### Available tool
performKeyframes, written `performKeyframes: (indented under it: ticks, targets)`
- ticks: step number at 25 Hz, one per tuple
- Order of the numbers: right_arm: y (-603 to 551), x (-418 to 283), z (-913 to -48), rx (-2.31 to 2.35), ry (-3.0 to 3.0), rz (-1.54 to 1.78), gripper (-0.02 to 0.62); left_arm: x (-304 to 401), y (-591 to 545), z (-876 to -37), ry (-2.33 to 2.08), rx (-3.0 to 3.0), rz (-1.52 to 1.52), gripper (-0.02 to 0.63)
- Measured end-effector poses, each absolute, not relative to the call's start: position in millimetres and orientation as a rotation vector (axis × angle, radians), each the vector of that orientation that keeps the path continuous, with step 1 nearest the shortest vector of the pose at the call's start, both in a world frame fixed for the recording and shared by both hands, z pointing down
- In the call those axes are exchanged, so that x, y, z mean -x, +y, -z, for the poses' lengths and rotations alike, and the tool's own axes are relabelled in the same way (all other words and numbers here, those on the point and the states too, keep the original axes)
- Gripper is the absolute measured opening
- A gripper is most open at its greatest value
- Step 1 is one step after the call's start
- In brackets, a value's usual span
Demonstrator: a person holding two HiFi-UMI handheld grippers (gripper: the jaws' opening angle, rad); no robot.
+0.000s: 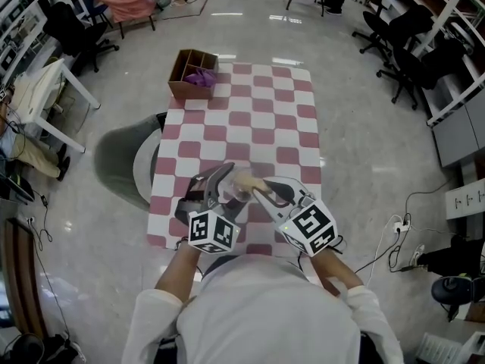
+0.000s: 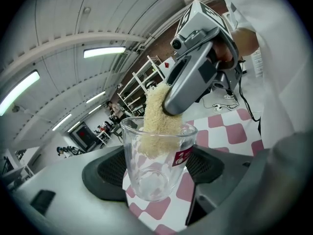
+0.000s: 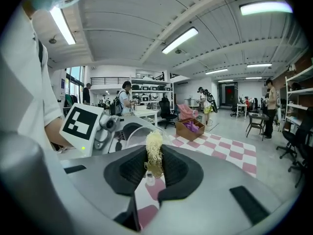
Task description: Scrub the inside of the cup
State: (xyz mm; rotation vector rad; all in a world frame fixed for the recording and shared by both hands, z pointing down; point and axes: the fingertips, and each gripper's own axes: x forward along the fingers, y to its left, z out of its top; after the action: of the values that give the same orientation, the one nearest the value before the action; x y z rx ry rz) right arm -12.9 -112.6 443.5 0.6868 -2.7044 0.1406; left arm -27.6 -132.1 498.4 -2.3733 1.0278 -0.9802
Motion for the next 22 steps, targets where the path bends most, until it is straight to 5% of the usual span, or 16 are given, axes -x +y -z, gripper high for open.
performKeyframes:
  ticks: [22]
  targets:
    - [-129, -8, -420, -0.899, -2.904, -0.358, 0.086, 26, -137, -496, 1.131, 2.586, 0.778, 0.359]
